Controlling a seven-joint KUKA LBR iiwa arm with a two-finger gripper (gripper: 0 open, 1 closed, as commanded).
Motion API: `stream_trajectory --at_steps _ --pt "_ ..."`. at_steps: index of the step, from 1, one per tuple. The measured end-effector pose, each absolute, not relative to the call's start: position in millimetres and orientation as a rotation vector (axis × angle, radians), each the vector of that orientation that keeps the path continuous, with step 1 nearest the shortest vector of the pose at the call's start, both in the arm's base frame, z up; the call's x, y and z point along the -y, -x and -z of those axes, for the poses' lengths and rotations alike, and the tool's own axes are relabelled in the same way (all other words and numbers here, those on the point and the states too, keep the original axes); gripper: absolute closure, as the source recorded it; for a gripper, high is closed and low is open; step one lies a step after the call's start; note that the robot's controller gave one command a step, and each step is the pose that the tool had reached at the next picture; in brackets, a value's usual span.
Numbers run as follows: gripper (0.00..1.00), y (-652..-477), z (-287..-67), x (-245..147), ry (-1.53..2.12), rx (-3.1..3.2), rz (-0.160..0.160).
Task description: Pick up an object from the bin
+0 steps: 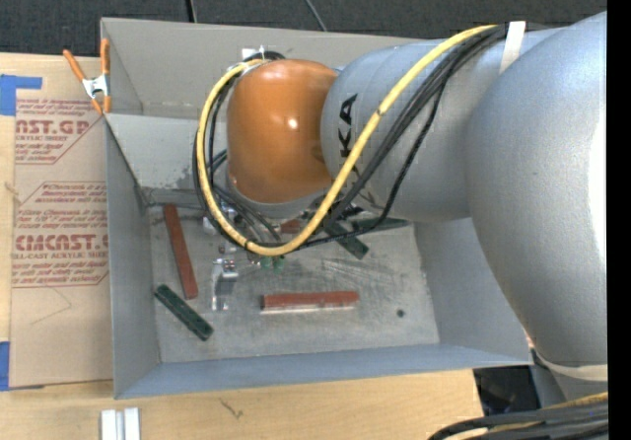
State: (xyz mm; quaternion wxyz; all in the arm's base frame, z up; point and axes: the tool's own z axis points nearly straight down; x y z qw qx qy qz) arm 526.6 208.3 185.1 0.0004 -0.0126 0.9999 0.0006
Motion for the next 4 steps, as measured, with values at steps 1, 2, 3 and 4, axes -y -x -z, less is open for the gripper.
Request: stream_trajectory --at_steps 1,2,3,4 --pt "0.0 -503.7 -140.8 -167.1 0.095 -3.136 -0.002" --pt "0.0 -516.2 -87.0 -143.5 0.336 -3.12 -0.001" --pt "1.0 -512.7 -76.0 -91.1 0.548 -3.075 -0.005" --pt "1.0 -512.7 -76.0 -91.1 0.548 -3.074 -0.005"
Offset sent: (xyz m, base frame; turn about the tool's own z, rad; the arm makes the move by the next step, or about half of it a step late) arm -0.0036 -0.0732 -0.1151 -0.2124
